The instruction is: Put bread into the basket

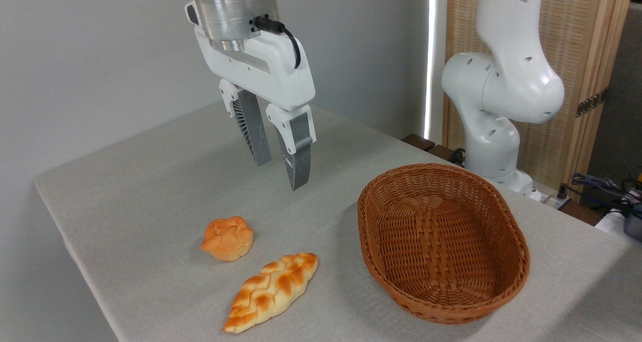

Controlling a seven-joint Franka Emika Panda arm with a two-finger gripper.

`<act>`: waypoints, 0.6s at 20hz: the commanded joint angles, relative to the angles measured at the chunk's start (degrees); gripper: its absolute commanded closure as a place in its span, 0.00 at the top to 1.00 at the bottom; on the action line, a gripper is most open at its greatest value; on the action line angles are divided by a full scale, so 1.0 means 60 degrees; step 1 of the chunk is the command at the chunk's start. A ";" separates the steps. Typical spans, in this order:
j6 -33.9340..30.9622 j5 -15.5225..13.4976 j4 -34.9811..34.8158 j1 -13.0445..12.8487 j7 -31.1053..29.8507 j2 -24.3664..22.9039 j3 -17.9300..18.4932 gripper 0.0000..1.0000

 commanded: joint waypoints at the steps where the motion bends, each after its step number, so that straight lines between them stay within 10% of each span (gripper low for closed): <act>1: -0.0242 -0.0206 0.0187 0.0033 0.0199 0.0003 0.0099 1.00; 12: -0.0184 -0.0206 0.0187 0.0018 0.0185 0.0017 0.0085 1.00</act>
